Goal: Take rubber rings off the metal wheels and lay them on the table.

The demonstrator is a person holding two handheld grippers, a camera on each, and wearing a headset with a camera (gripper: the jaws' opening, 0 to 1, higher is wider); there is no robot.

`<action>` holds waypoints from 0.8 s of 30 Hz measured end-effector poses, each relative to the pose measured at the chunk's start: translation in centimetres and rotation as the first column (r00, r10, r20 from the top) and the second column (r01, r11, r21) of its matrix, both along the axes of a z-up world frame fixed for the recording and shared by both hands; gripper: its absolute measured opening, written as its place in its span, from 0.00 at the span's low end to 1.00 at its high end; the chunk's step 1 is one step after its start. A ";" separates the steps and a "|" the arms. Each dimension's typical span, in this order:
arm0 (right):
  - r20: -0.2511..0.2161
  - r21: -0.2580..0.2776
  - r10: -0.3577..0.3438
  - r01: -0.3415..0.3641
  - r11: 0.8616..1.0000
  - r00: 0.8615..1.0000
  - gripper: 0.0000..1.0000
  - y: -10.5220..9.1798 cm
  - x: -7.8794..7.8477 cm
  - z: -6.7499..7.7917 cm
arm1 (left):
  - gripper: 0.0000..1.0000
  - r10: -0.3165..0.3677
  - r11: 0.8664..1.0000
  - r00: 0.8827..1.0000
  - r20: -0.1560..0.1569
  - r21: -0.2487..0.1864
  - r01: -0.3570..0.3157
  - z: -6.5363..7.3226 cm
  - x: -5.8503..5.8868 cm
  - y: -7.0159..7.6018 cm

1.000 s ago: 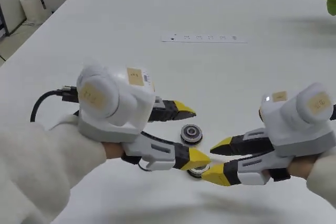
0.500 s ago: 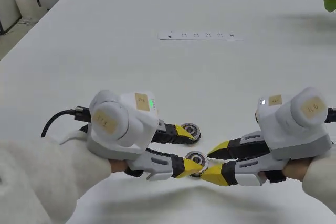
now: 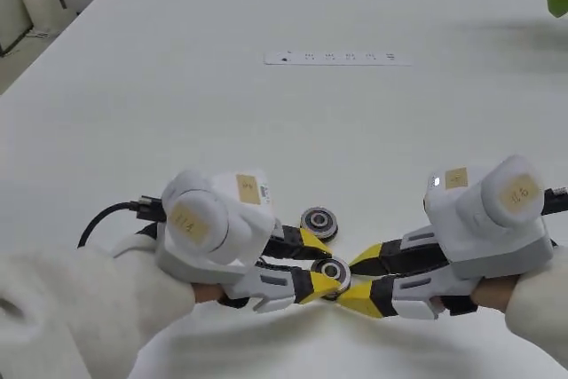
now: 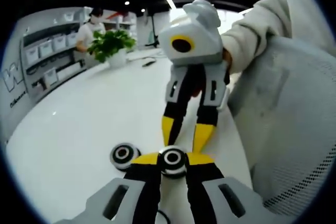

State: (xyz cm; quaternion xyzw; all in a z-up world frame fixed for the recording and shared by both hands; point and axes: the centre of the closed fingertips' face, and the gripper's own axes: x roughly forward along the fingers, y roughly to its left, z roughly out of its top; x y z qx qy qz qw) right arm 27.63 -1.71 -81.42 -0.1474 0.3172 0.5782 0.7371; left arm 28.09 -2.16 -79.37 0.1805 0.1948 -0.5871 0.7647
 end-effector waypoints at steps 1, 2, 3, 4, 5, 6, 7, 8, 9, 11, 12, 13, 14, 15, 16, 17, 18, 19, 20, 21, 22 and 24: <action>0.008 -0.001 0.003 -0.003 1.000 1.000 0.17 0.0 0.0 0.0 | 0.16 -0.006 1.000 1.000 -0.002 0.001 0.006 -0.1 -0.1 0.0; 0.012 -0.001 0.001 -0.001 1.000 1.000 0.17 0.0 0.1 0.0 | 0.16 -0.006 1.000 1.000 0.008 0.009 0.006 -0.2 -0.1 0.1; 0.012 -0.002 0.005 -0.005 1.000 1.000 0.17 0.0 0.0 0.0 | 0.16 -0.003 1.000 1.000 0.002 0.005 0.003 -0.2 -0.1 0.1; 0.013 -0.002 0.004 -0.004 1.000 1.000 0.17 0.0 0.1 0.0 | 0.16 0.003 1.000 1.000 -0.008 0.001 -0.003 -0.2 -0.1 0.1; 0.017 -0.002 0.007 -0.007 1.000 1.000 0.17 0.0 0.1 0.0 | 0.16 0.007 1.000 1.000 -0.013 -0.003 -0.007 -0.2 -0.1 0.2; 0.020 -0.003 0.009 -0.008 1.000 1.000 0.17 0.0 0.1 0.0 | 0.15 0.008 1.000 1.000 -0.010 -0.004 -0.008 -0.2 0.0 0.2; 0.027 -0.005 0.012 -0.012 1.000 1.000 0.16 0.0 0.1 0.0 | 0.14 0.010 1.000 1.000 -0.009 0.003 -0.010 -0.3 0.0 0.3; 0.035 -0.010 0.018 -0.018 1.000 0.999 0.15 -0.1 0.1 0.0 | 0.14 0.008 1.000 1.000 -0.007 -0.002 -0.008 -0.2 0.0 0.2; 0.037 -0.014 0.019 -0.019 1.000 0.999 0.14 -0.1 0.1 -0.1 | 0.14 0.008 1.000 1.000 -0.008 -0.003 -0.008 -0.2 0.0 0.2; 0.038 -0.015 0.020 -0.020 1.000 0.999 0.14 -0.1 0.1 -0.1 | 0.14 0.010 1.000 1.000 -0.009 -0.004 -0.010 -0.3 0.0 0.2; 0.039 -0.016 0.022 -0.021 1.000 0.999 0.14 -0.1 0.1 -0.1 | 0.14 0.011 1.000 1.000 -0.011 -0.005 -0.011 -0.3 0.0 0.2; 0.042 -0.017 0.024 -0.024 1.000 0.999 0.14 -0.1 0.1 -0.1 | 0.14 0.012 1.000 1.000 -0.012 -0.005 -0.012 -0.3 0.0 0.2; 0.045 -0.019 0.027 -0.027 0.999 0.999 0.13 -0.1 0.1 -0.1 | 0.14 0.014 1.000 1.000 -0.014 -0.006 -0.014 -0.3 0.0 0.2; 0.048 -0.021 0.030 -0.029 0.999 0.998 0.13 -0.1 0.1 -0.1 | 0.14 0.015 1.000 1.000 -0.015 -0.006 -0.015 -0.3 0.0 0.2; 0.050 -0.024 0.033 -0.032 0.999 0.998 0.12 -0.1 0.1 -0.1 | 0.14 0.015 1.000 1.000 -0.016 -0.007 -0.015 -0.3 0.0 0.2; 0.052 -0.026 0.036 -0.035 0.999 0.998 0.12 -0.2 0.0 -0.1 | 0.14 0.017 1.000 1.000 -0.017 -0.008 -0.017 -0.3 0.0 0.2; 0.052 -0.027 0.036 -0.035 0.999 0.998 0.11 -0.2 0.0 -0.1 | 0.14 0.018 1.000 1.000 -0.020 -0.010 -0.019 -0.3 0.1 0.2; 0.050 -0.030 0.036 -0.035 0.999 0.998 0.10 -0.3 0.0 -0.1 | 0.14 0.021 1.000 1.000 -0.022 -0.012 -0.021 -0.3 0.1 0.2; 0.048 -0.031 0.037 -0.035 0.999 0.998 0.09 -0.3 0.0 -0.1 | 0.14 0.023 1.000 0.999 -0.025 -0.015 -0.023 -0.3 0.1 0.1; 0.047 -0.031 0.037 -0.035 0.999 0.998 0.09 -0.3 0.0 -0.1 | 0.14 0.025 1.000 0.999 -0.027 -0.018 -0.025 -0.2 0.1 0.1; 0.047 -0.031 0.037 -0.036 0.999 0.998 0.08 -0.3 0.0 -0.1 | 0.14 0.026 1.000 0.999 -0.026 -0.018 -0.026 -0.2 0.1 0.1; 0.053 -0.037 0.039 -0.037 0.999 0.998 0.04 -0.4 0.1 -0.1 | 0.14 0.027 0.999 0.999 -0.025 -0.017 -0.027 -0.2 0.2 0.1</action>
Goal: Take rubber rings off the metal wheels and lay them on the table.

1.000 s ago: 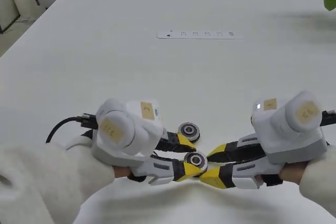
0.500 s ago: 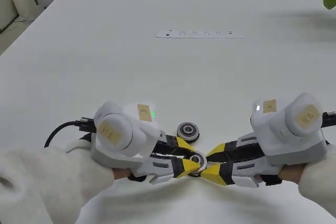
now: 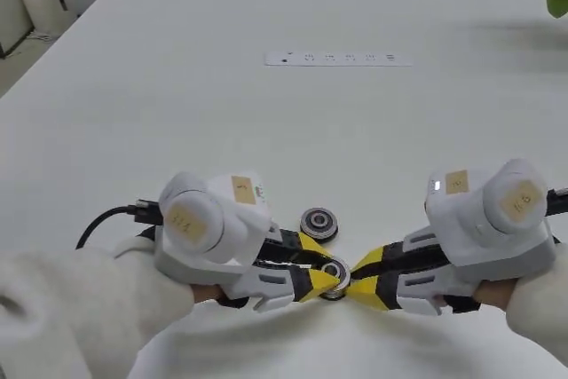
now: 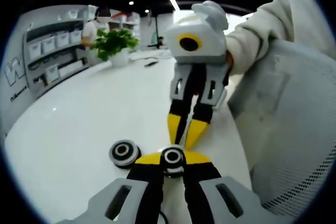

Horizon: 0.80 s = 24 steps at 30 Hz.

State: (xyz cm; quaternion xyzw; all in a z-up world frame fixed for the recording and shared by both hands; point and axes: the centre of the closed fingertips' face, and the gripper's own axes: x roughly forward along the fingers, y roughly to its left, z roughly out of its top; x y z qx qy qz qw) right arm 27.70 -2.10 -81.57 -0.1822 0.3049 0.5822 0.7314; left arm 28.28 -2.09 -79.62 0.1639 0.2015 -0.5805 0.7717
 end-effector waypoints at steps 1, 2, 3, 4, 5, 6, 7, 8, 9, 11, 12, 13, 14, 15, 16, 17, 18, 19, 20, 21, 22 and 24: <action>0.009 -0.003 -0.002 0.002 1.000 1.000 0.02 -0.1 0.1 0.0 | 0.14 0.000 1.000 1.000 0.001 0.000 0.000 0.0 0.0 0.0; 0.013 0.000 -0.003 0.003 1.000 1.000 0.01 0.0 0.2 0.1 | 0.14 0.000 1.000 1.000 0.002 0.000 0.000 0.0 0.0 0.0; 0.009 -0.003 -0.003 0.003 1.000 1.000 0.01 0.0 0.2 0.0 | 0.14 0.000 1.000 1.000 0.003 0.001 0.000 0.0 0.0 0.0; 0.011 -0.004 -0.003 0.003 1.000 1.000 0.01 0.0 0.2 0.1 | 0.14 0.000 1.000 1.000 0.004 0.001 0.000 0.0 0.0 0.0; 0.014 -0.005 -0.003 0.003 1.000 1.000 0.01 0.0 0.2 0.1 | 0.14 0.000 1.000 1.000 0.006 0.002 0.000 0.0 0.0 0.0; 0.014 -0.005 -0.005 0.005 1.000 1.000 0.01 -0.1 0.2 0.1 | 0.14 0.000 1.000 1.000 0.006 0.002 0.000 0.0 0.0 -0.1; 0.013 -0.006 -0.009 0.009 1.000 1.000 0.00 -0.1 0.3 0.1 | 0.14 0.000 1.000 1.000 0.006 0.001 0.000 0.0 0.1 -0.1; 0.010 -0.007 -0.015 0.015 1.000 1.000 0.00 -0.1 0.3 0.1 | 0.14 0.000 1.000 1.000 0.006 0.000 0.000 0.0 0.1 -0.1; 0.001 -0.006 -0.025 0.025 1.000 1.000 0.00 -0.1 0.4 0.1 | 0.14 0.000 1.000 1.000 0.007 0.000 0.000 0.1 0.0 0.0; -0.029 0.002 -0.050 0.050 0.999 0.998 0.00 -0.1 0.5 0.0 | 0.14 -0.002 1.000 1.000 0.011 -0.001 0.002 0.1 0.0 0.0; -0.057 0.007 -0.069 0.070 0.998 0.996 0.00 -0.2 0.4 0.0 | 0.14 -0.003 1.000 1.000 0.012 -0.002 0.003 0.1 0.1 0.0; -0.075 0.013 -0.082 0.083 0.996 0.994 0.00 -0.2 0.5 0.0 | 0.14 -0.004 1.000 1.000 0.013 -0.004 0.004 0.1 0.0 0.0; -0.083 0.017 -0.090 0.092 0.996 0.992 0.00 -0.3 0.6 0.0 | 0.14 -0.004 1.000 1.000 0.014 -0.004 0.004 0.1 0.1 0.0; -0.094 0.022 -0.098 0.101 0.995 0.991 0.00 -0.3 0.6 0.0 | 0.14 -0.004 1.000 1.000 0.015 -0.006 0.004 0.1 0.0 0.0; -0.105 0.025 -0.107 0.110 0.994 0.989 0.00 -0.3 0.6 0.0 | 0.14 -0.005 1.000 1.000 0.015 -0.007 0.005 0.1 0.0 0.0; -0.121 0.029 -0.119 0.123 0.992 0.986 0.00 -0.4 0.6 0.0 | 0.14 -0.005 1.000 1.000 0.015 -0.009 0.005 0.1 0.0 0.0; -0.129 0.031 -0.124 0.129 0.991 0.984 0.00 -0.4 0.6 0.0 | 0.14 -0.004 1.000 1.000 0.015 -0.011 0.005 0.1 0.0 0.0; -0.140 0.034 -0.132 0.138 0.990 0.981 0.00 -0.4 0.6 0.0 | 0.14 -0.004 1.000 1.000 0.015 -0.012 0.004 0.1 0.0 0.0; -0.148 0.037 -0.137 0.144 0.989 0.980 0.00 -0.4 0.6 0.0 | 0.14 -0.004 1.000 1.000 0.014 -0.014 0.004 0.1 0.0 0.0; -0.159 0.041 -0.145 0.153 0.987 0.977 0.00 -0.5 0.7 0.1 | 0.14 -0.004 1.000 1.000 0.014 -0.015 0.004 0.1 0.0 0.0; -0.168 0.044 -0.152 0.161 0.986 0.974 0.00 -0.5 0.7 0.1 | 0.14 -0.003 1.000 1.000 0.014 -0.016 0.004 0.1 0.0 0.0; -0.201 0.049 -0.173 0.187 0.981 0.964 0.00 -0.5 0.6 0.1 | 0.14 -0.003 1.000 1.000 0.014 -0.018 0.003 0.1 0.0 0.0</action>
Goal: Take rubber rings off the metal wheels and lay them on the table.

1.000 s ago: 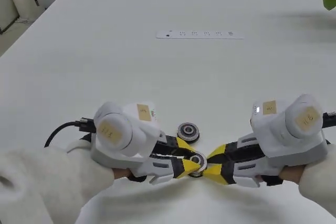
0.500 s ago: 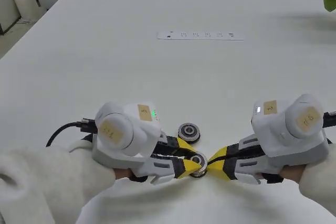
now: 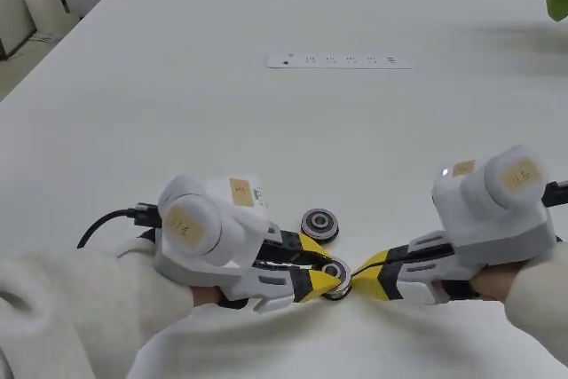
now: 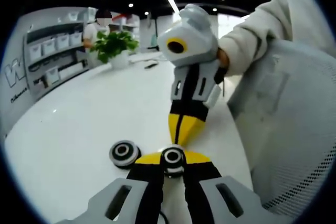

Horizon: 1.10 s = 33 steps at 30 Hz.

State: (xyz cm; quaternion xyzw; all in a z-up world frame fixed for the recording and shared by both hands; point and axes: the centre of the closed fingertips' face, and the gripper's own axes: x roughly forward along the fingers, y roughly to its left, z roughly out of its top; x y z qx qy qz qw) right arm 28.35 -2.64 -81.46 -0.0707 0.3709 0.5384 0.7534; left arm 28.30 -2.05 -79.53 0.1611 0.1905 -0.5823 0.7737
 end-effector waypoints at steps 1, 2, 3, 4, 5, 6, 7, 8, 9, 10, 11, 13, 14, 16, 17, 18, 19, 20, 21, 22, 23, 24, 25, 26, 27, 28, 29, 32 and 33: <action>-0.012 0.008 -0.009 0.010 1.000 1.000 0.00 0.0 0.1 0.0 | 0.14 0.000 1.000 1.000 0.000 -0.001 0.000 0.0 0.0 0.0; -0.015 0.010 -0.013 0.013 1.000 1.000 0.00 -0.1 0.1 0.1 | 0.14 0.000 1.000 1.000 0.001 -0.001 0.000 0.0 0.0 0.0; -0.018 0.013 -0.015 0.015 1.000 1.000 0.00 -0.1 0.1 0.1 | 0.14 0.001 1.000 1.000 0.001 -0.002 -0.001 0.0 0.0 0.0; -0.023 0.015 -0.020 0.020 1.000 1.000 0.00 -0.1 0.0 0.1 | 0.14 0.001 1.000 1.000 0.001 -0.003 -0.001 0.0 0.0 0.0; -0.028 0.016 -0.023 0.023 1.000 0.999 0.00 -0.1 0.0 0.2 | 0.14 0.001 1.000 1.000 0.001 -0.003 -0.001 0.0 -0.1 0.0; -0.029 0.016 -0.025 0.025 1.000 0.999 0.00 -0.1 0.0 0.1 | 0.14 0.001 1.000 1.000 0.001 -0.004 -0.001 0.0 -0.1 0.0; -0.032 0.017 -0.028 0.028 0.999 0.999 0.00 -0.1 0.0 0.2 | 0.14 0.001 1.000 1.000 0.001 -0.005 -0.001 0.0 -0.1 0.1; -0.035 0.018 -0.030 0.031 0.999 0.999 0.00 -0.1 0.0 0.2 | 0.14 0.001 1.000 1.000 0.002 -0.005 -0.001 0.0 -0.1 0.0; -0.037 0.020 -0.033 0.033 0.999 0.999 0.00 -0.1 0.0 0.2 | 0.14 0.002 1.000 1.000 0.002 -0.006 -0.002 0.0 -0.1 0.1; -0.043 0.023 -0.040 0.041 0.999 0.998 0.00 -0.1 0.0 0.3 | 0.14 0.002 1.000 1.000 0.002 -0.006 -0.002 0.0 -0.1 0.0; -0.046 0.026 -0.044 0.045 0.999 0.998 0.00 -0.1 0.1 0.4 | 0.14 0.002 1.000 1.000 0.002 -0.007 -0.002 0.0 -0.1 0.1; -0.063 0.040 -0.059 0.061 0.997 0.996 0.00 -0.3 0.3 0.5 | 0.14 0.002 1.000 1.000 0.002 -0.008 -0.002 0.0 -0.1 0.1; -0.067 0.043 -0.063 0.066 0.997 0.996 0.00 -0.3 0.3 0.5 | 0.14 0.003 1.000 1.000 0.002 -0.008 -0.003 0.0 -0.1 0.1; -0.076 0.049 -0.070 0.074 0.996 0.995 0.00 -0.2 0.2 0.6 | 0.14 0.003 1.000 1.000 0.002 -0.009 -0.003 0.0 -0.1 0.1; -0.078 0.050 -0.072 0.076 0.996 0.994 0.00 -0.2 0.2 0.6 | 0.14 0.003 1.000 1.000 0.002 -0.009 -0.003 0.0 -0.1 0.1; -0.081 0.050 -0.074 0.078 0.996 0.994 0.00 -0.1 0.1 0.6 | 0.14 0.004 1.000 1.000 0.003 -0.010 -0.004 0.0 -0.1 0.1; -0.083 0.051 -0.075 0.080 0.996 0.994 0.00 -0.1 0.1 0.6 | 0.14 0.004 1.000 1.000 0.002 -0.010 -0.004 0.0 -0.1 0.1; -0.085 0.051 -0.077 0.081 0.995 0.993 0.00 -0.1 0.1 0.6 | 0.14 0.005 1.000 1.000 0.002 -0.011 -0.005 0.0 -0.1 0.1; -0.087 0.053 -0.079 0.083 0.995 0.993 0.00 -0.1 0.0 0.7 | 0.14 0.005 1.000 1.000 0.002 -0.011 -0.005 0.0 -0.1 0.1; -0.091 0.055 -0.081 0.086 0.995 0.993 0.00 -0.1 0.0 0.7 | 0.14 0.005 1.000 1.000 0.002 -0.011 -0.005 0.0 -0.1 0.1; -0.092 0.056 -0.082 0.088 0.995 0.992 0.00 -0.1 0.0 0.7 | 0.14 0.006 1.000 1.000 0.002 -0.011 -0.006 0.0 -0.1 0.1; -0.098 0.059 -0.086 0.092 0.994 0.992 0.00 -0.1 0.0 0.7 | 0.14 0.006 1.000 1.000 0.002 -0.012 -0.006 0.0 -0.1 0.1; -0.103 0.062 -0.089 0.096 0.993 0.991 0.00 -0.1 0.0 0.7 | 0.14 0.006 1.000 1.000 0.002 -0.013 -0.006 0.0 -0.1 0.1; -0.107 0.064 -0.091 0.099 0.993 0.990 0.00 -0.1 0.0 0.7 | 0.14 0.006 1.000 1.000 0.002 -0.013 -0.006 0.0 -0.1 0.1; -0.113 0.067 -0.095 0.103 0.992 0.989 0.00 -0.1 0.0 0.7 | 0.14 0.007 1.000 1.000 0.002 -0.014 -0.007 0.0 -0.1 0.1; -0.117 0.069 -0.097 0.106 0.992 0.988 0.00 -0.1 0.0 0.7 | 0.14 0.007 1.000 1.000 0.002 -0.015 -0.007 0.0 -0.1 0.1; -0.124 0.072 -0.102 0.111 0.991 0.987 0.00 -0.1 0.0 0.8 | 0.14 0.008 1.000 1.000 0.001 -0.017 -0.008 0.0 -0.1 0.1; -0.136 0.079 -0.107 0.119 0.990 0.985 0.00 -0.1 0.1 0.8 | 0.14 0.008 1.000 1.000 0.001 -0.019 -0.008 0.0 -0.1 0.1; -0.137 0.080 -0.109 0.120 0.989 0.985 0.00 -0.1 0.1 0.8 | 0.14 0.009 1.000 1.000 0.000 -0.020 -0.009 0.0 -0.1 0.1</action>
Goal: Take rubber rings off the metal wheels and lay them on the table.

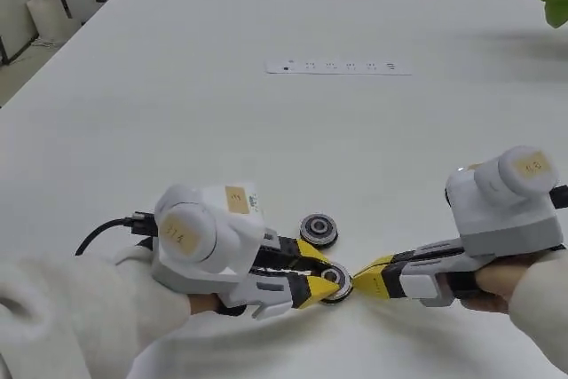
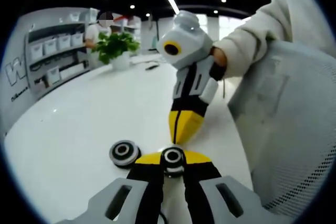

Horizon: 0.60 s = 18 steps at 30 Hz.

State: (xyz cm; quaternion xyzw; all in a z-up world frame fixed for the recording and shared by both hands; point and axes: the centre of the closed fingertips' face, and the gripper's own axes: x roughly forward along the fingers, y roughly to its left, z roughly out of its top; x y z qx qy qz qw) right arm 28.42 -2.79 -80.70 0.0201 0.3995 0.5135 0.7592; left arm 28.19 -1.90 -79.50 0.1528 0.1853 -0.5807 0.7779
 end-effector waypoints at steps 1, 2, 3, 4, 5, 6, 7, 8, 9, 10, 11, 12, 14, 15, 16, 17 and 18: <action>-0.005 0.003 -0.003 0.003 1.000 1.000 0.00 0.0 0.0 0.0 | 0.14 0.000 1.000 1.000 0.000 -0.001 0.000 0.0 0.0 0.0; -0.008 0.005 -0.005 0.005 1.000 1.000 0.00 0.0 0.0 0.0 | 0.14 0.000 1.000 1.000 0.000 -0.001 0.000 0.0 0.0 0.0; -0.013 0.009 -0.009 0.009 1.000 1.000 0.00 0.1 -0.1 0.1 | 0.14 0.001 1.000 1.000 0.000 -0.003 -0.001 0.0 0.0 0.0; -0.017 0.012 -0.011 0.012 1.000 1.000 0.00 0.1 -0.1 0.1 | 0.14 0.001 1.000 1.000 0.000 -0.003 -0.001 0.0 0.0 0.0; -0.024 0.016 -0.015 0.016 1.000 1.000 0.00 0.1 -0.1 0.1 | 0.14 0.001 1.000 1.000 0.000 -0.005 -0.001 0.0 0.0 0.0; -0.028 0.019 -0.018 0.019 1.000 0.999 0.00 0.0 -0.1 0.1 | 0.14 0.002 1.000 1.000 -0.001 -0.006 -0.002 0.0 0.0 0.0; -0.031 0.021 -0.021 0.022 1.000 0.999 0.00 0.0 0.0 0.1 | 0.14 0.002 1.000 1.000 -0.001 -0.007 -0.002 0.0 0.0 0.0; -0.037 0.026 -0.025 0.026 0.999 0.999 0.00 -0.1 0.0 0.1 | 0.14 0.002 1.000 1.000 -0.001 -0.008 -0.002 0.0 0.0 0.0; -0.038 0.027 -0.026 0.027 0.999 0.999 0.00 0.0 0.0 0.2 | 0.14 0.003 1.000 1.000 -0.001 -0.008 -0.003 0.0 0.0 0.0; -0.041 0.030 -0.029 0.030 0.999 0.999 0.00 0.0 0.0 0.2 | 0.14 0.003 1.000 1.000 -0.002 -0.009 -0.003 0.0 0.0 0.0; -0.043 0.032 -0.031 0.032 0.999 0.999 0.00 0.0 0.0 0.2 | 0.14 0.004 1.000 1.000 -0.002 -0.010 -0.004 0.0 0.0 0.0; -0.042 0.032 -0.031 0.032 0.999 0.999 0.00 0.1 0.0 0.2 | 0.14 0.005 1.000 1.000 -0.002 -0.010 -0.005 0.0 0.0 0.0; -0.036 0.028 -0.027 0.028 0.999 0.999 0.00 0.1 0.0 0.2 | 0.14 0.006 1.000 1.000 -0.003 -0.013 -0.006 0.0 0.0 0.0; -0.034 0.025 -0.025 0.026 0.999 0.999 0.00 0.1 0.0 0.2 | 0.14 0.007 1.000 1.000 -0.004 -0.014 -0.007 0.0 0.0 0.0; -0.029 0.020 -0.022 0.022 1.000 0.999 0.00 0.1 -0.1 0.2 | 0.14 0.007 1.000 1.000 -0.004 -0.014 -0.007 0.0 0.0 0.0; -0.025 0.016 -0.019 0.020 1.000 0.999 0.00 0.1 -0.1 0.1 | 0.14 0.008 1.000 1.000 -0.004 -0.015 -0.008 0.0 0.0 0.0; -0.023 0.015 -0.018 0.018 1.000 1.000 0.00 0.2 -0.1 0.2 | 0.14 0.008 1.000 1.000 -0.005 -0.016 -0.009 0.0 0.0 0.0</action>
